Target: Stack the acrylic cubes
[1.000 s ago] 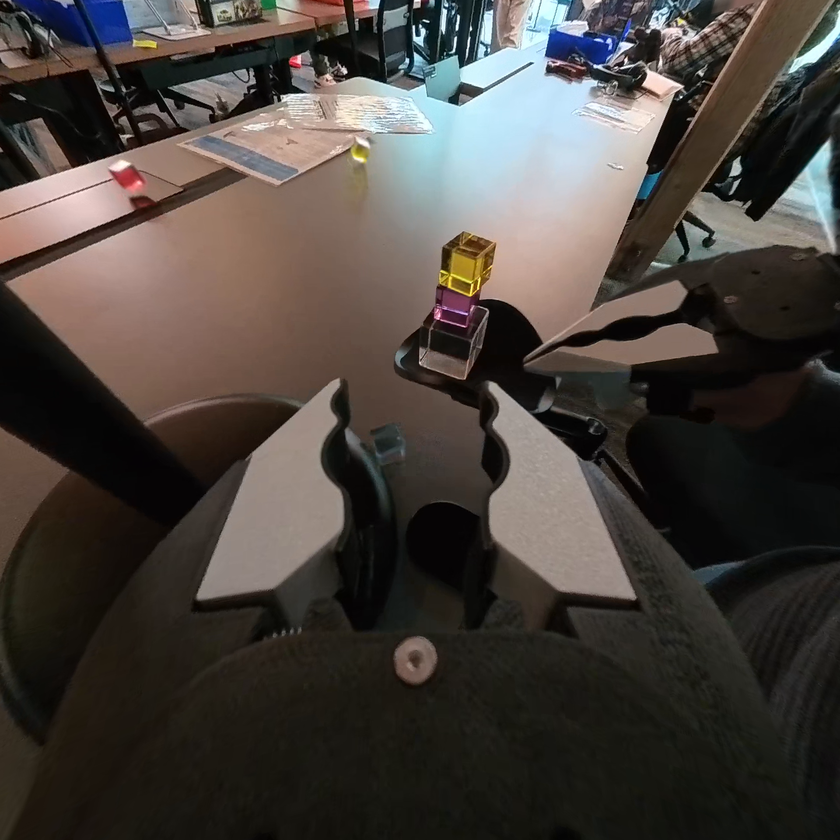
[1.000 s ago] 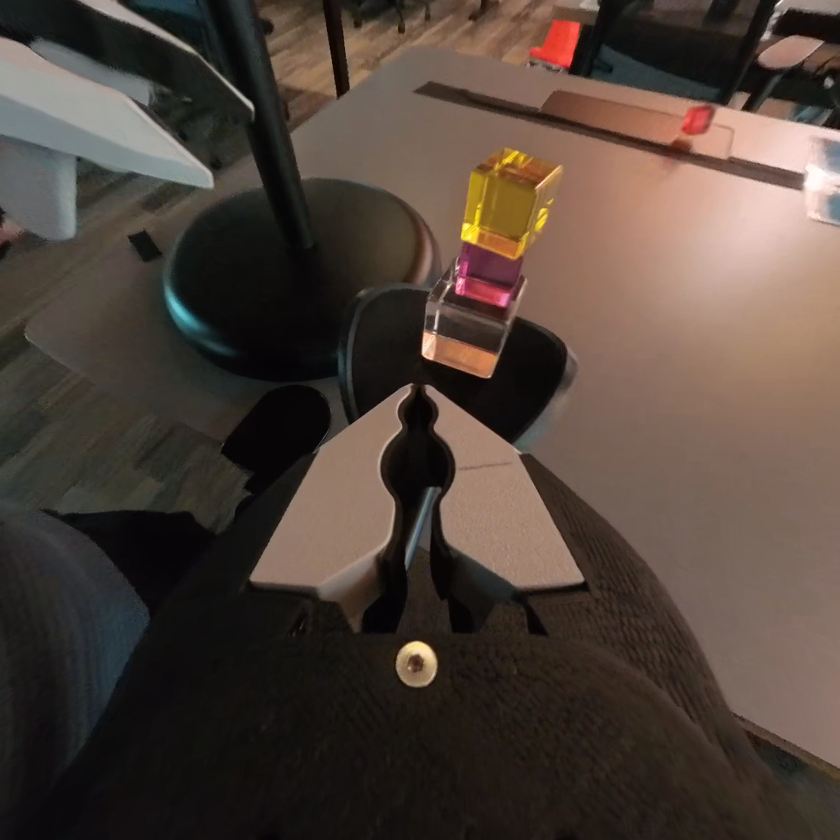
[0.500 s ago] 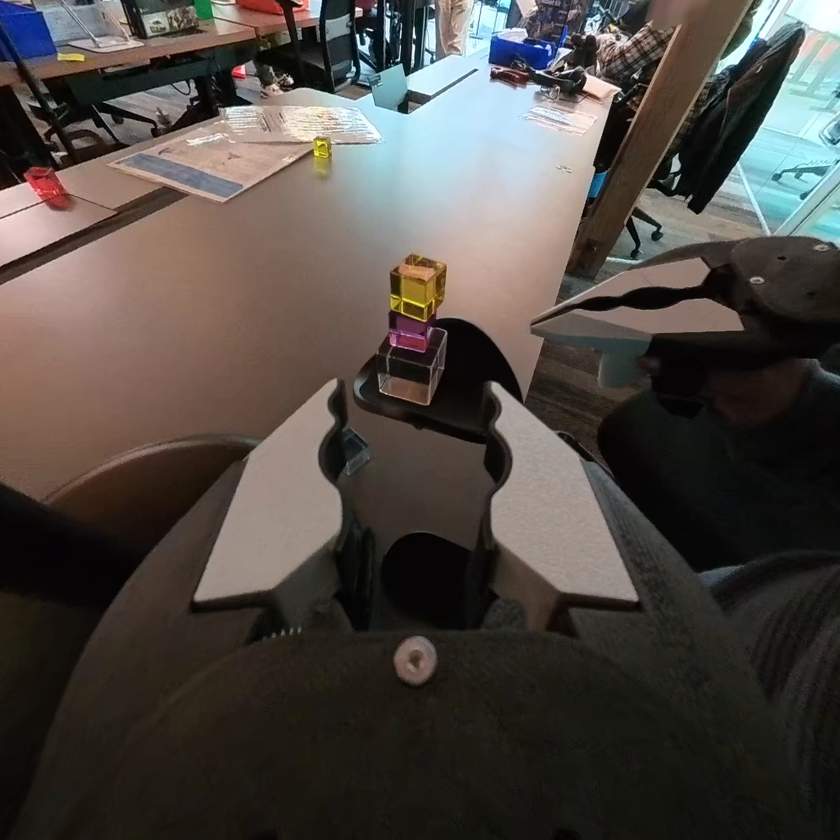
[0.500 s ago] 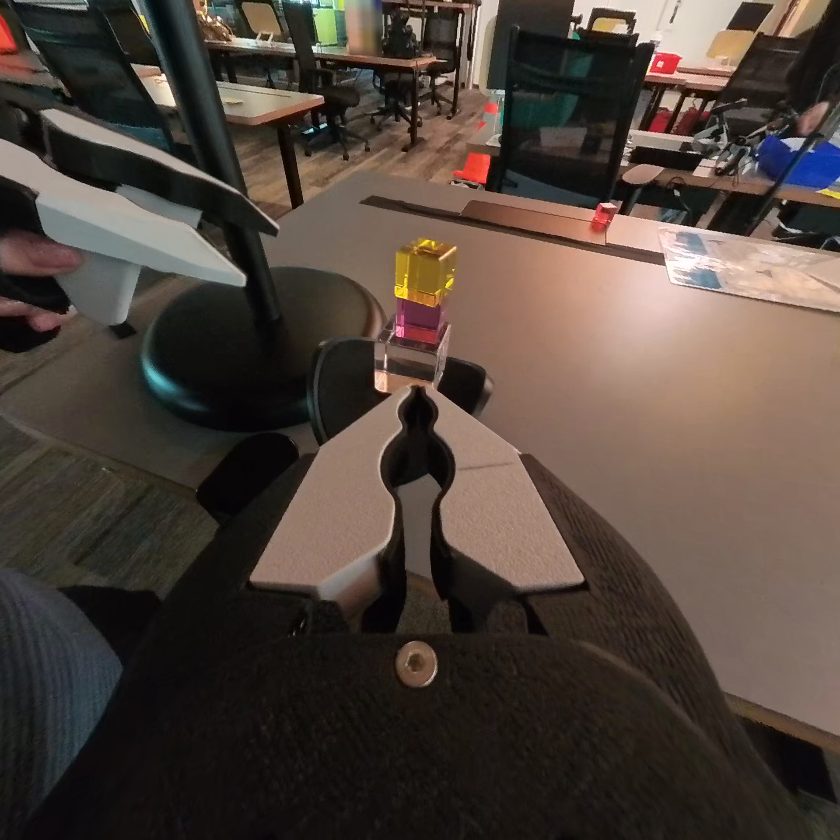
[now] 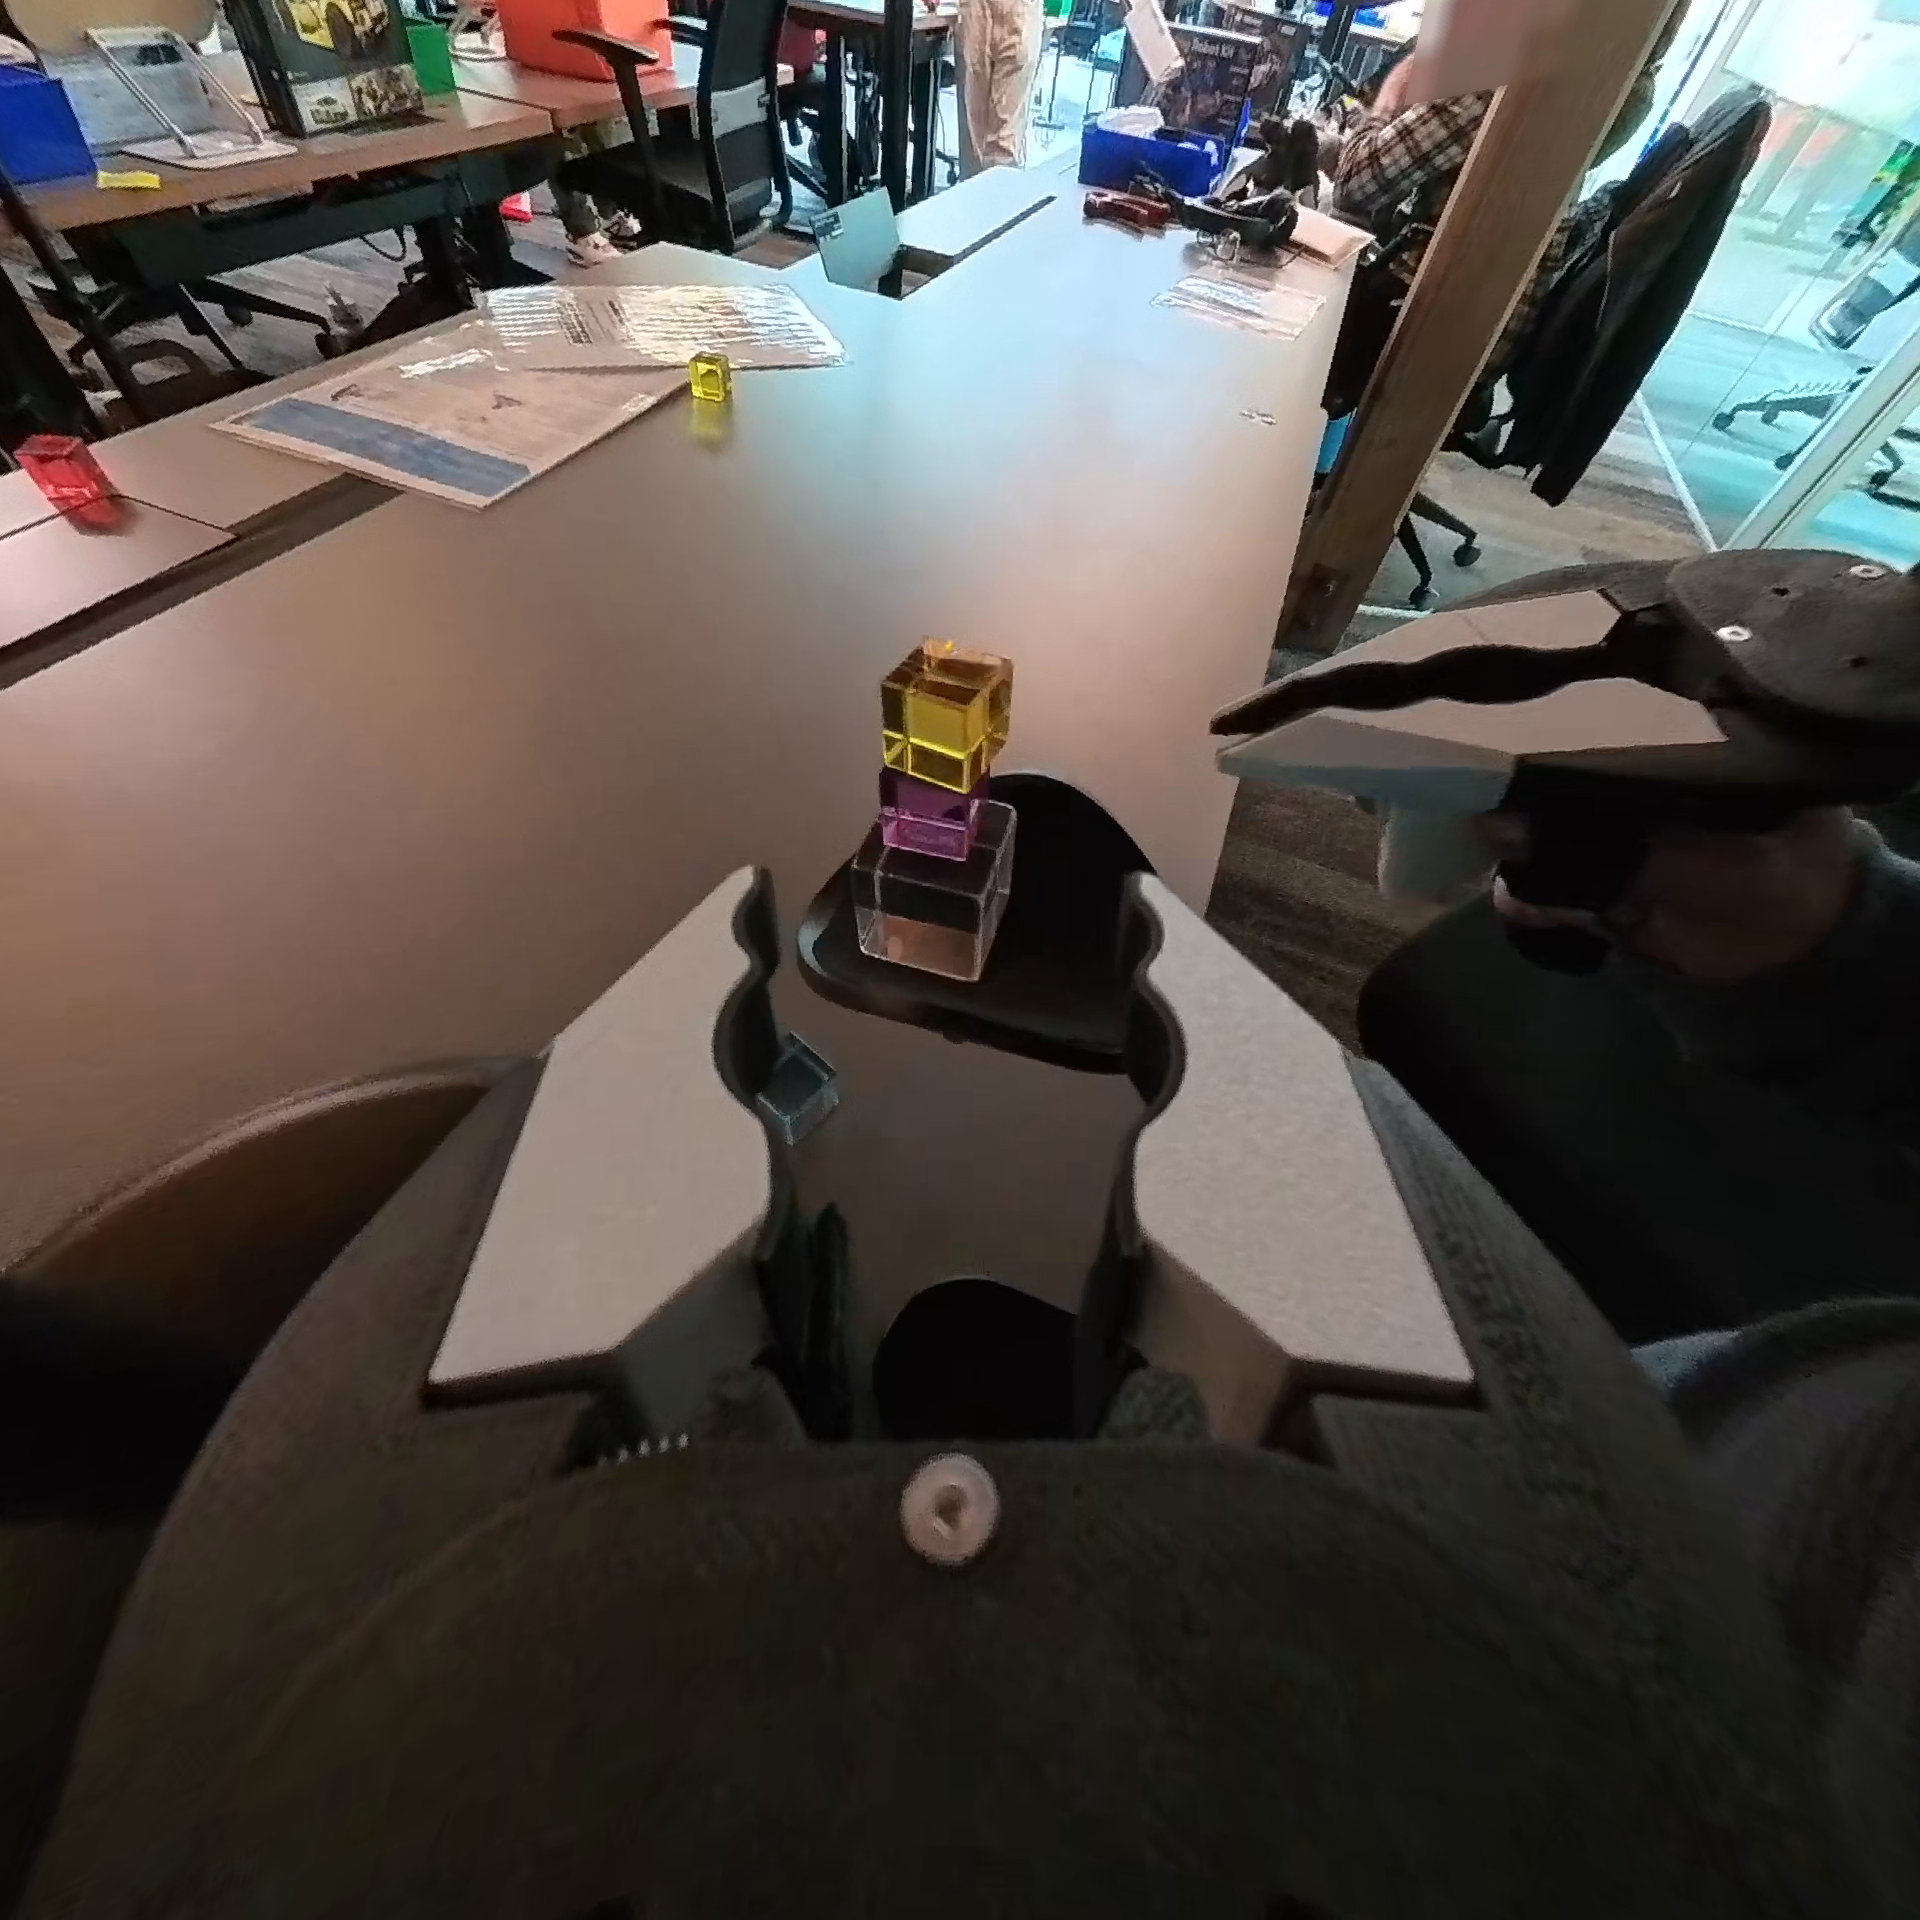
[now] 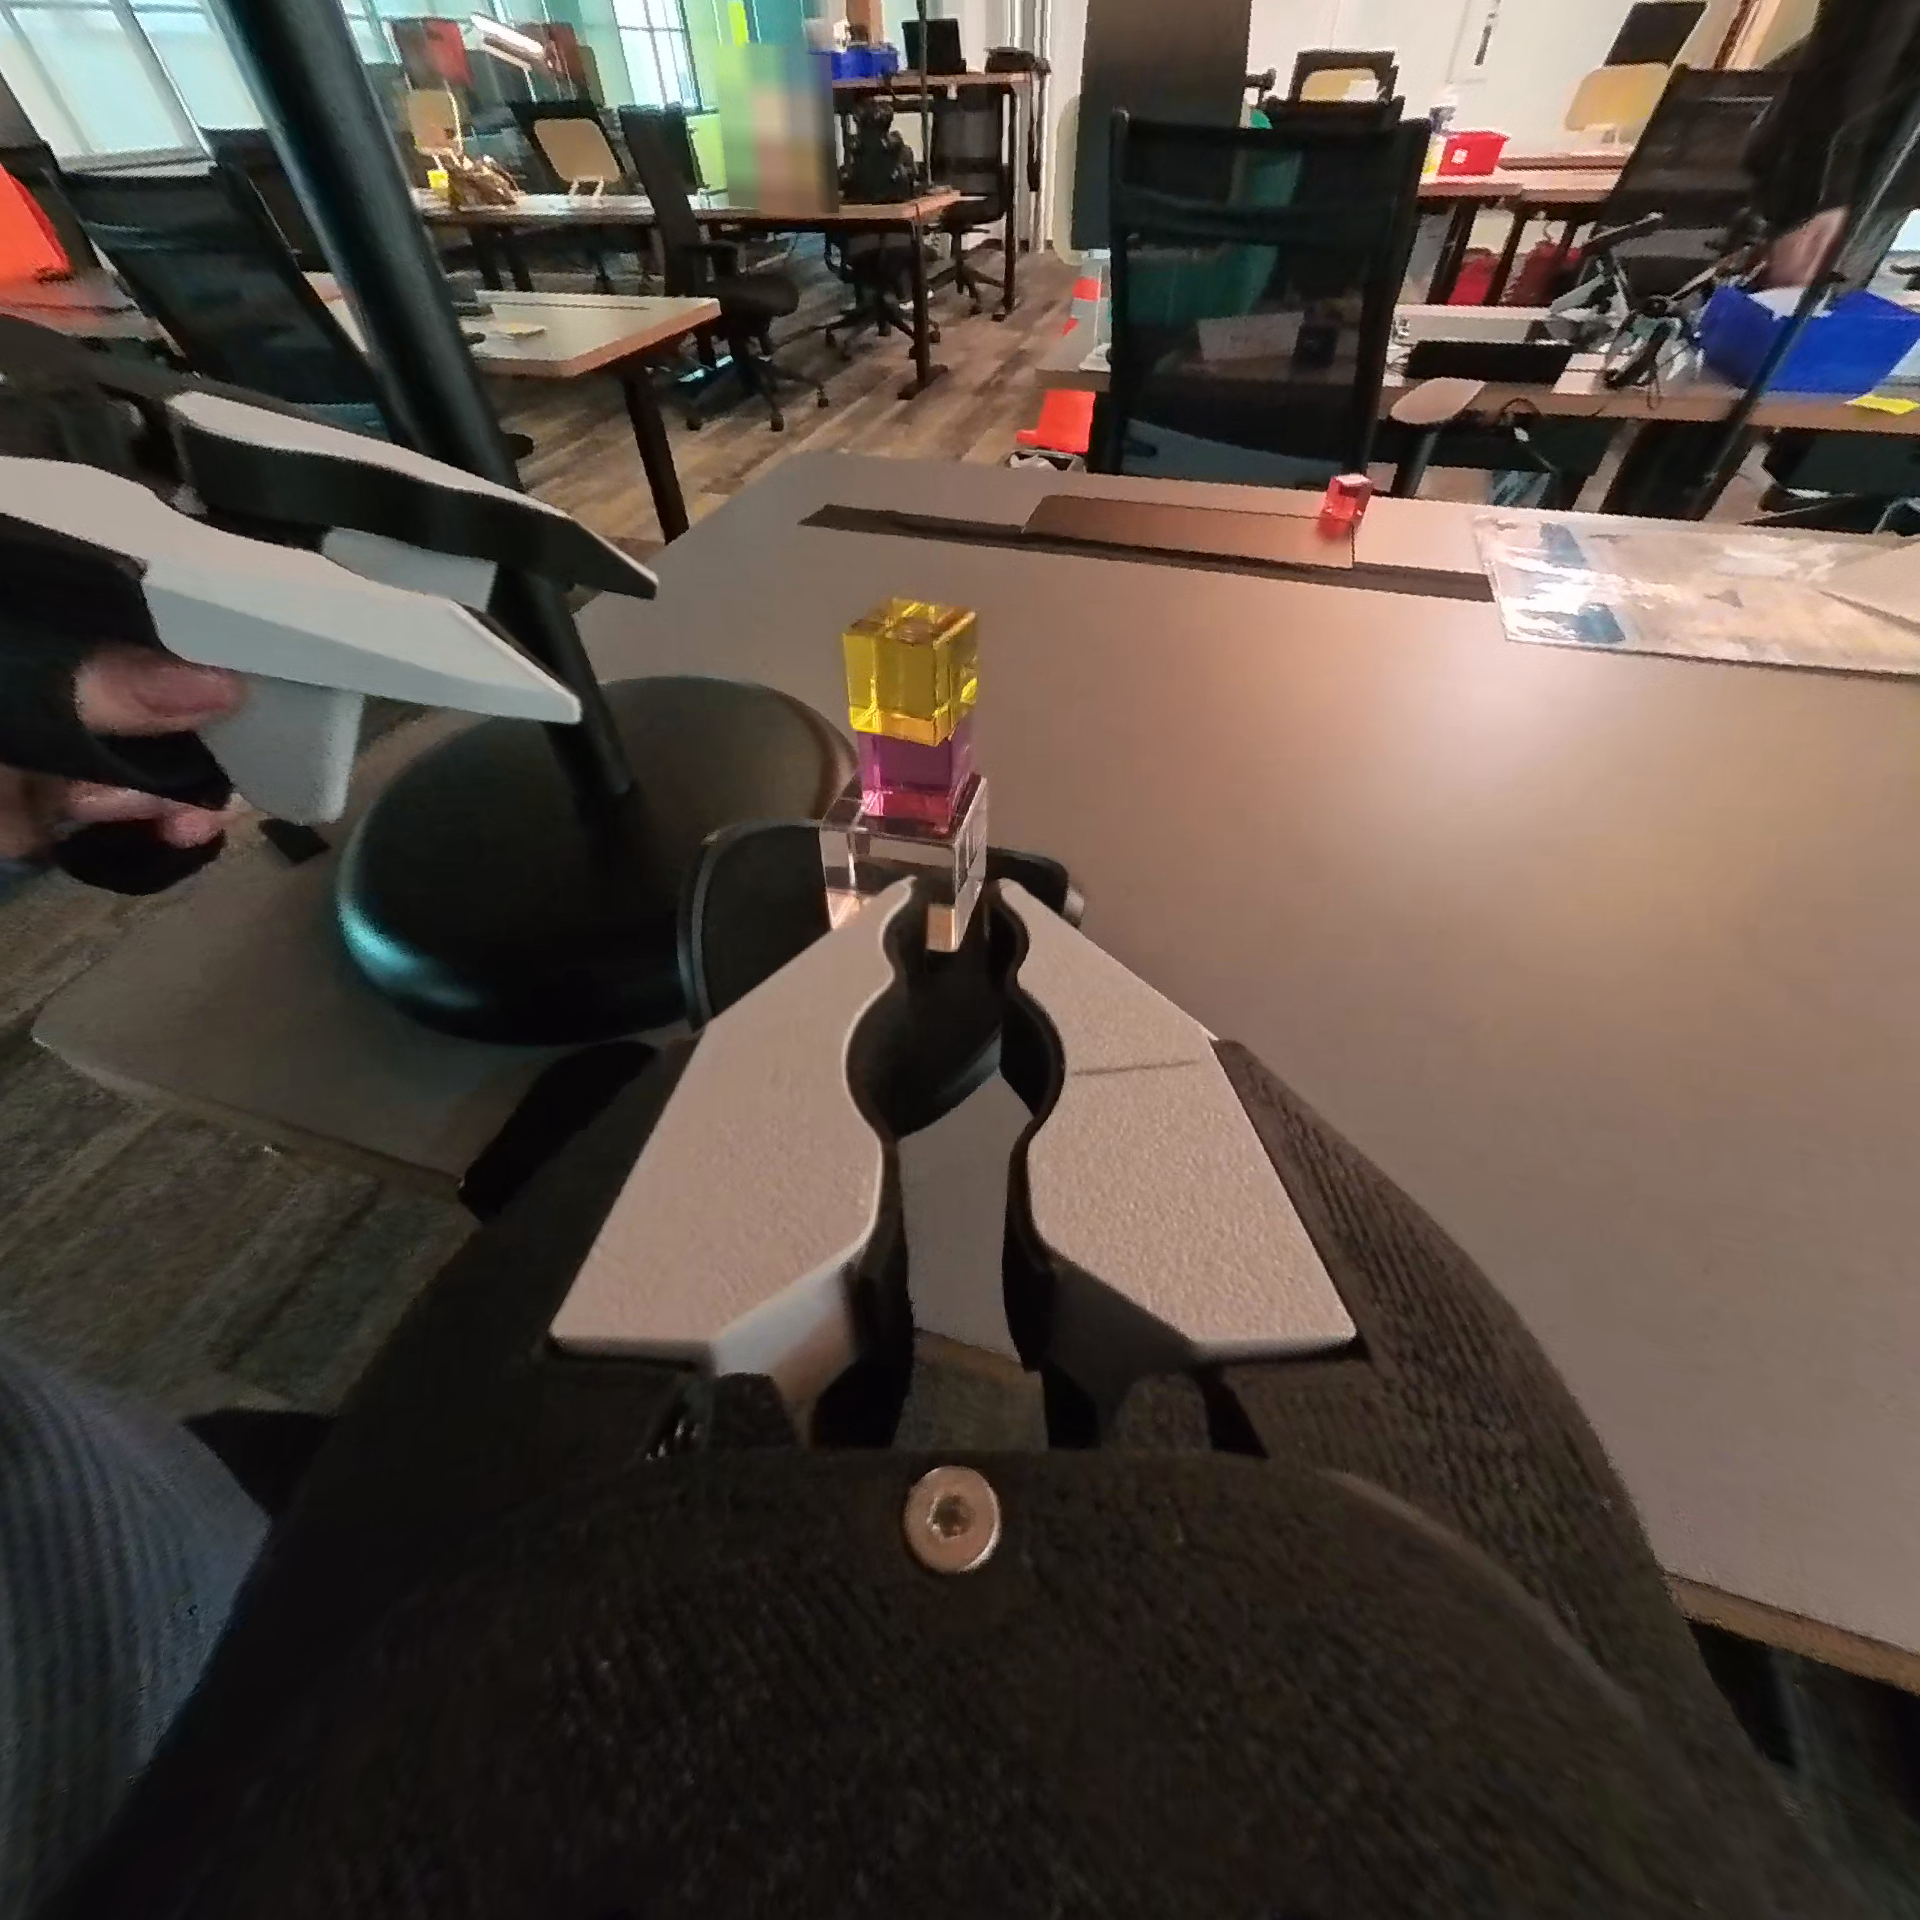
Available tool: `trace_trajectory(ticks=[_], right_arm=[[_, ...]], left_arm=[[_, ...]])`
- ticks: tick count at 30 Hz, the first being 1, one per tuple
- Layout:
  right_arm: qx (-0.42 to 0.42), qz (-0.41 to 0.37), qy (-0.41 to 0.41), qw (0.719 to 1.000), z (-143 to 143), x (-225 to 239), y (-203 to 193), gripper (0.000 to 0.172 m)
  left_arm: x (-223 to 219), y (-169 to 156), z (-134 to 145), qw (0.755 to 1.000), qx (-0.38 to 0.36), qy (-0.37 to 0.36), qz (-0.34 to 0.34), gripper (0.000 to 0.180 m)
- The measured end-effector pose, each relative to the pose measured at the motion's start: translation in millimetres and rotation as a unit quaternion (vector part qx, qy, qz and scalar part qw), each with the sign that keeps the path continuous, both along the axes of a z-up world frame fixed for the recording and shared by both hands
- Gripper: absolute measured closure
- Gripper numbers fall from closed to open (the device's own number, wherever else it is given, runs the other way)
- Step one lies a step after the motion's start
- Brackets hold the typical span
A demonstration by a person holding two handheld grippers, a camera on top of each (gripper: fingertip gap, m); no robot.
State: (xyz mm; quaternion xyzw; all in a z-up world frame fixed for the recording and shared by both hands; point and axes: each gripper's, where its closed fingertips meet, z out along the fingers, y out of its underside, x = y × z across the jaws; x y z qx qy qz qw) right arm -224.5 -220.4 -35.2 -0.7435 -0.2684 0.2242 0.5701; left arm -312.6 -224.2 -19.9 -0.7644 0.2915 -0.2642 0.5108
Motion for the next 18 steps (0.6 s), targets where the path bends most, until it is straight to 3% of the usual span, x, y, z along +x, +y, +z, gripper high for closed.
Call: trace_trajectory(ticks=[5,14,18], right_arm=[[-0.017,0.009,0.008,1.0,0,-4,5,0.153],[-0.016,0.018,-0.001,1.0,0,-4,7,0.15],[-0.026,0.056,-0.065,0.996,-16,-14,5,0.172]], left_arm=[[5,6,-5,1.0,-0.009,-0.006,-0.003,0.111],[8,9,-7,1.0,-0.009,-0.013,-0.001,0.11],[4,11,-6,1.0,-0.005,-0.011,0.007,0.11]])
